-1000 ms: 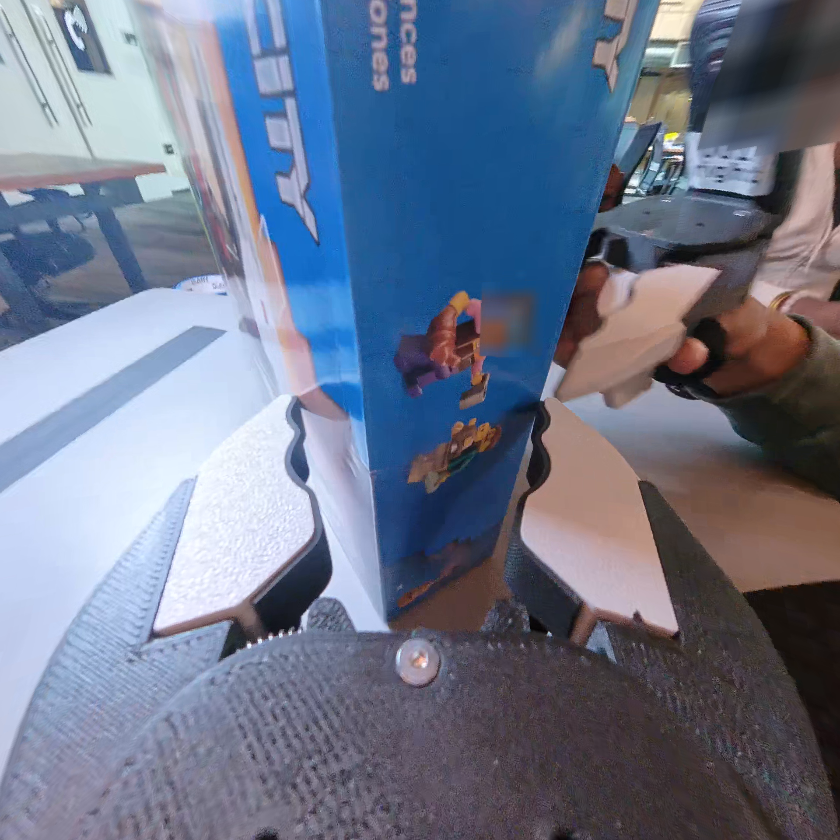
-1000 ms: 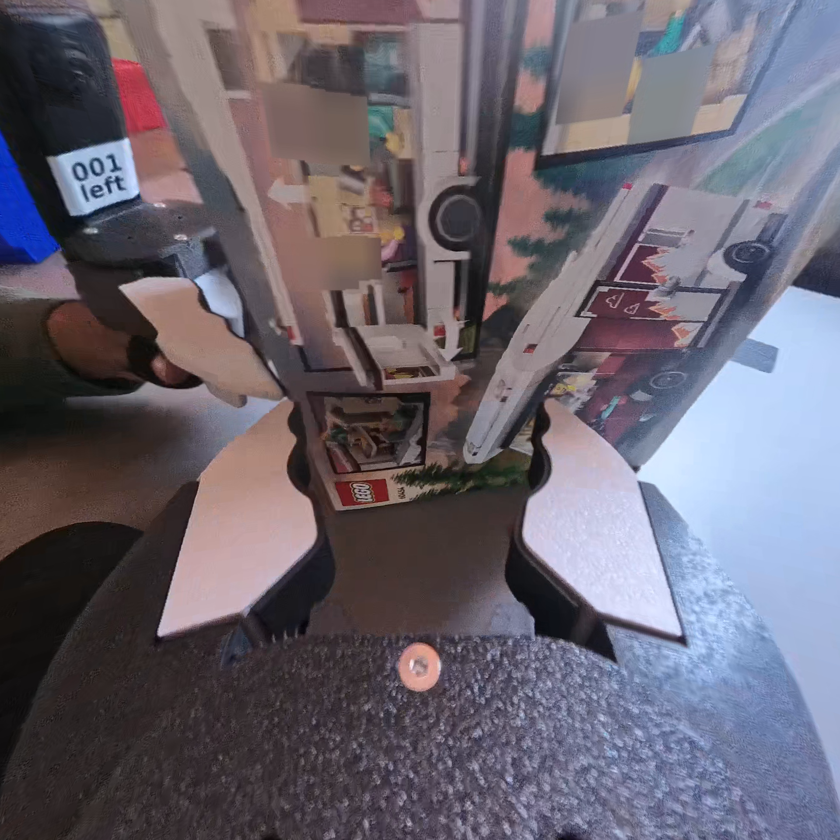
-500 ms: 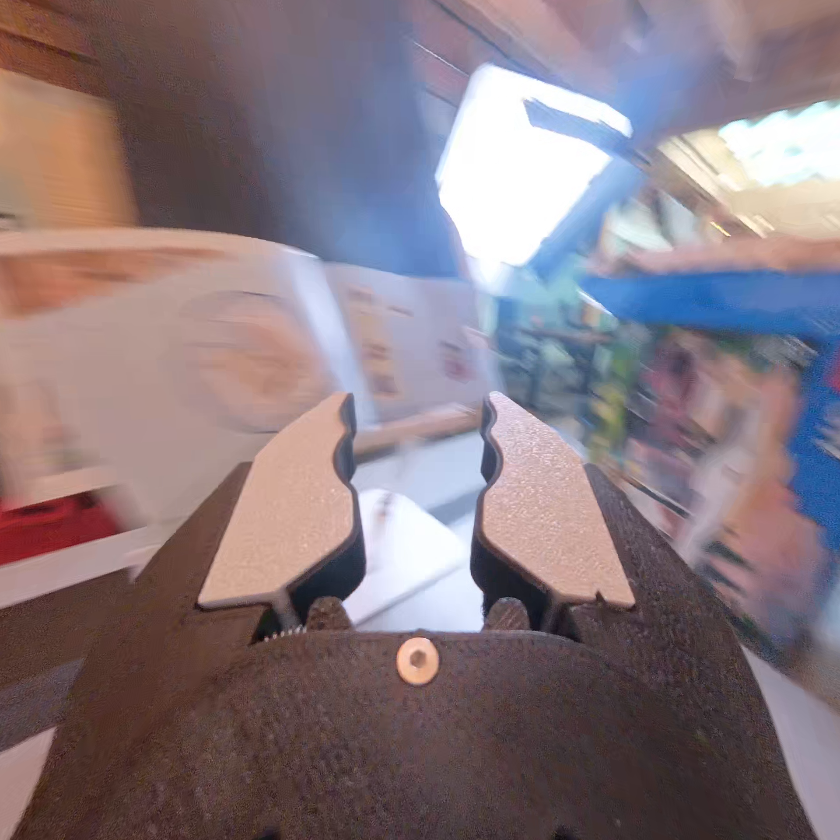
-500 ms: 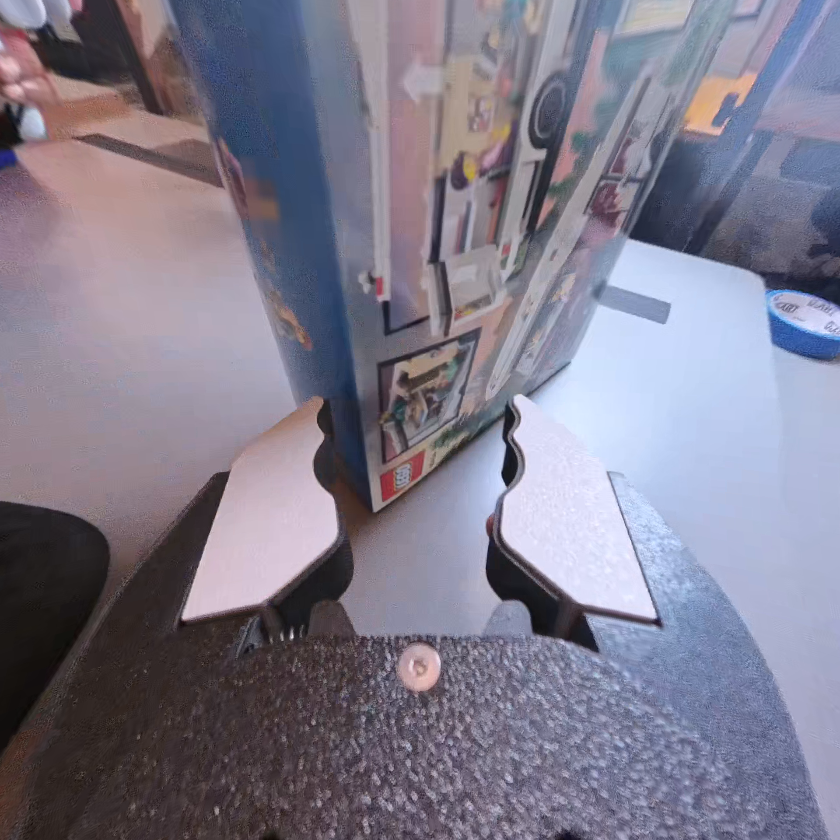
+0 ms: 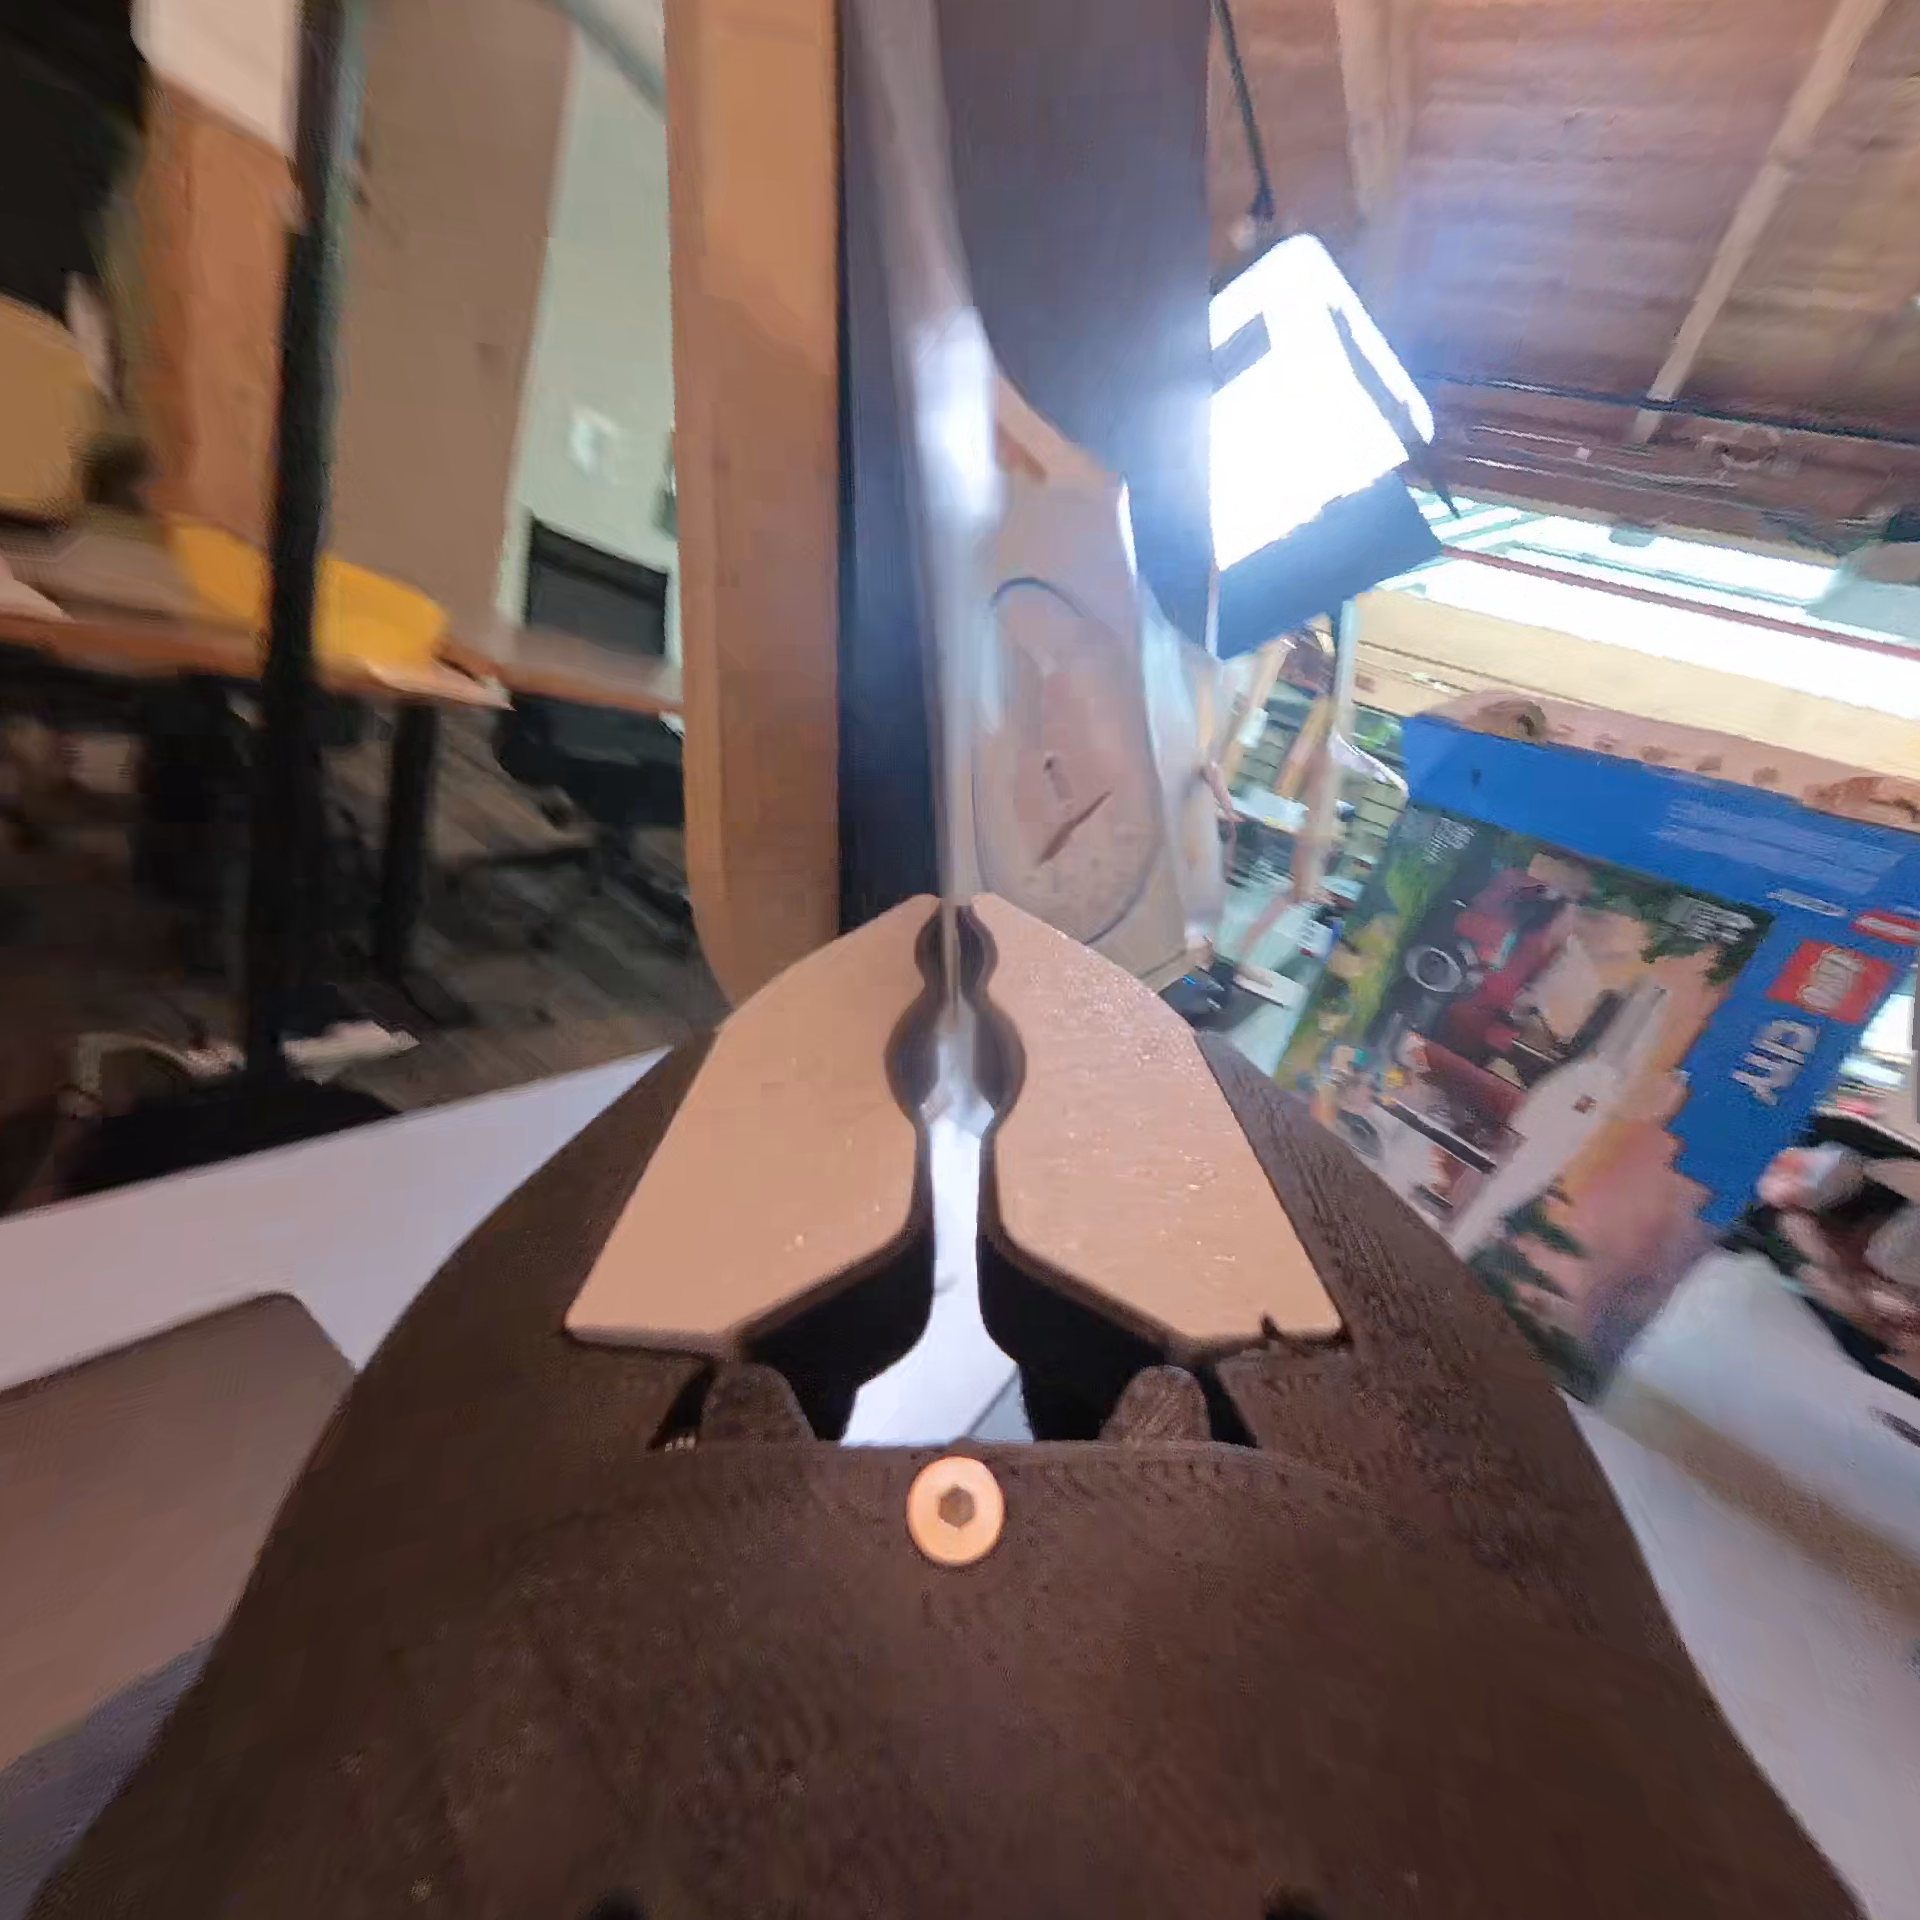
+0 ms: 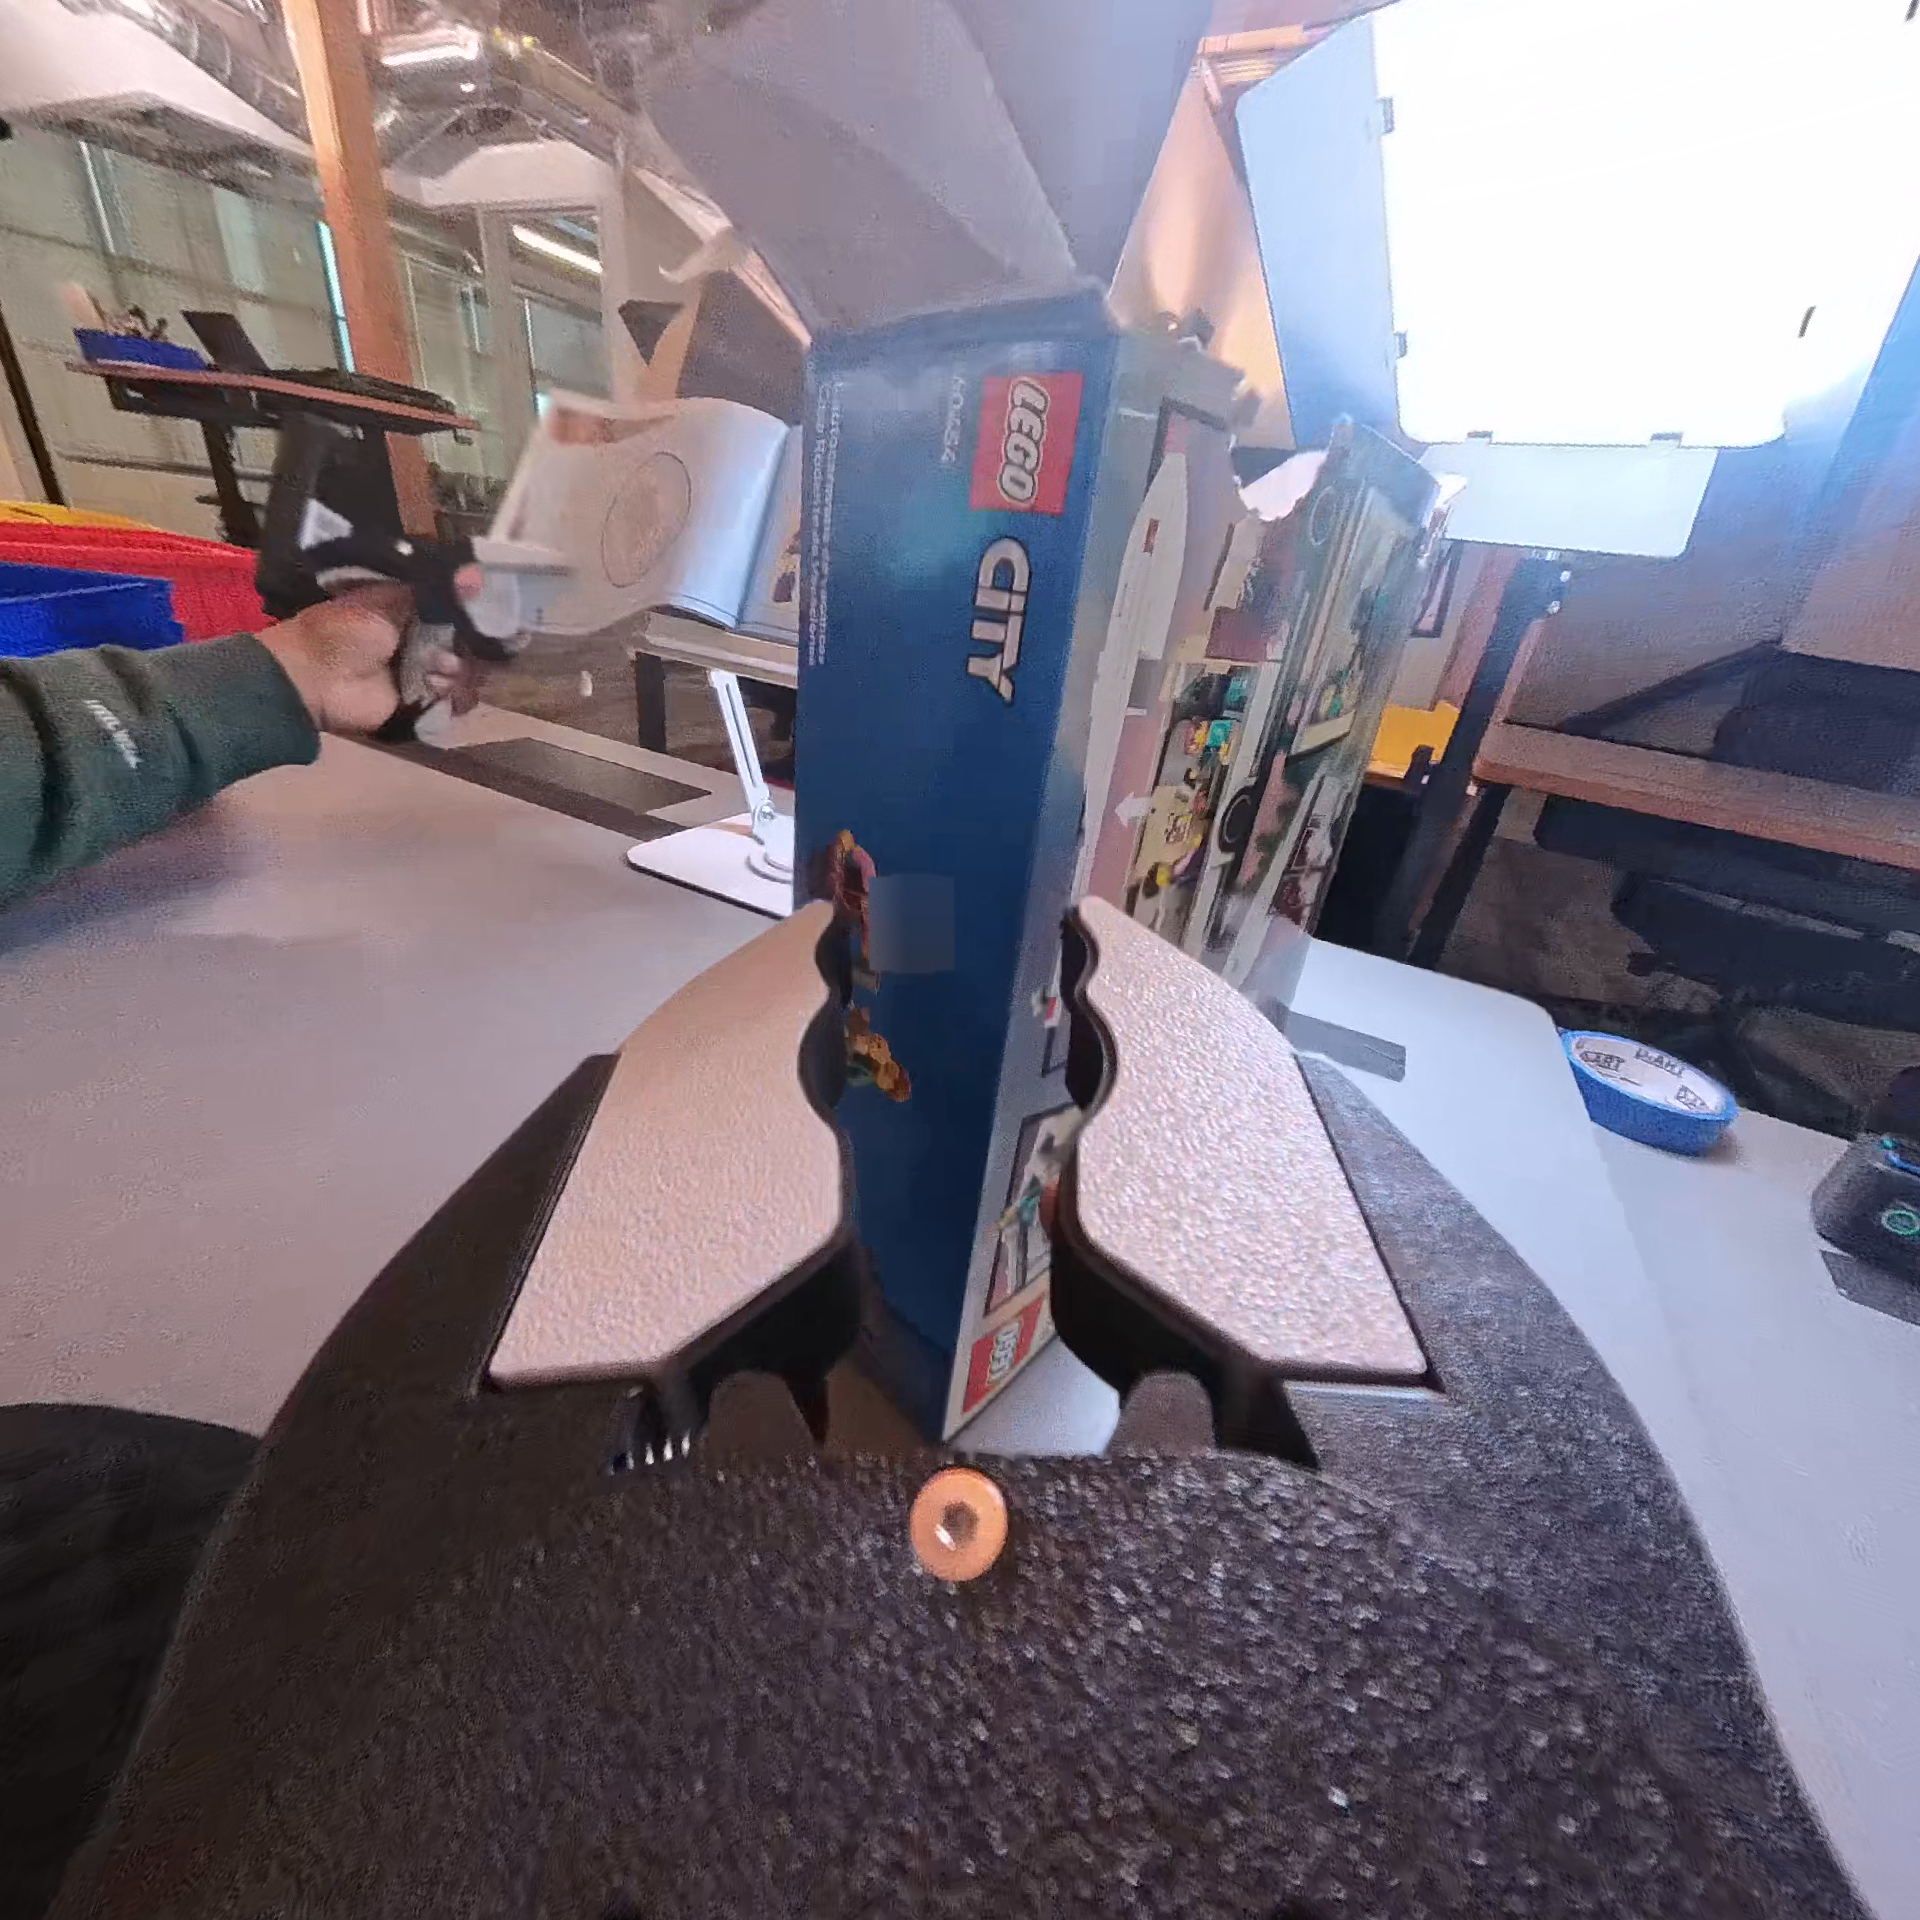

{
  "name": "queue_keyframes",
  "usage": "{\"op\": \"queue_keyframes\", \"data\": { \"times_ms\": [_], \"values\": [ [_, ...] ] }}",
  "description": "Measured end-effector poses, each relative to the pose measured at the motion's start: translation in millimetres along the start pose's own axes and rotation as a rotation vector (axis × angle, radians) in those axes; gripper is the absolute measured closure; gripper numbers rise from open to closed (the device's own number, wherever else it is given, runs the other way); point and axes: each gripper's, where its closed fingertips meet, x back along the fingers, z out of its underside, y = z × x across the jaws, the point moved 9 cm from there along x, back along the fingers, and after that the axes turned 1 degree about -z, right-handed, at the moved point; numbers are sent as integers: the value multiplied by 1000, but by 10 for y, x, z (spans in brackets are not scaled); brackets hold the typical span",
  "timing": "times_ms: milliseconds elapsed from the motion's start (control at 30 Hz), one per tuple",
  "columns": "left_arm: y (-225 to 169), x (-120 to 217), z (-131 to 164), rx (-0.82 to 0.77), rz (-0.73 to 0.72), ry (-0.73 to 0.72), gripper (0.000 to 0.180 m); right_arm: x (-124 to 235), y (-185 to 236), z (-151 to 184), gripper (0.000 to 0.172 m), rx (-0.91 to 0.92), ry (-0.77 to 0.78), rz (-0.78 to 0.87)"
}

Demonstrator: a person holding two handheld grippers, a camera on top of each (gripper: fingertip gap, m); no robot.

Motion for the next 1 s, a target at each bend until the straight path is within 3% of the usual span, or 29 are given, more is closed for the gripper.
{"op": "queue_keyframes", "data": {
  "times_ms": [200, 300, 433, 600, 733, 833, 900, 1000],
  "values": [
    [-439, 201, -346, -139, -11, -21, 179, 52, 131, -140, 146, 8, -95, -46],
    [-748, 298, -620, -148, 3, -60, 179, -20, 576, -390, 160, 67, -111, -327],
    [-1197, 326, -905, -211, -8, -57, 179, -506, 1245, -372, 131, 235, 148, -558],
    [-1818, 420, -1102, -357, -17, -15, 180, -1061, 1657, -88, 122, 246, 324, -692],
    [-2135, 487, -857, -432, 10, 245, 180, -1167, 1706, -4, 122, 231, 337, -716],
    [-2145, 535, -498, -458, -1, 410, 180, -1156, 1638, 69, 124, 194, 350, -705],
    [-2094, 588, -340, -555, -66, 498, 180, -1139, 1580, 126, 125, 163, 360, -700],
    [-2137, 643, -321, -558, -29, 468, 180, -1117, 1510, 181, 127, 141, 372, -692]
  ]
}}
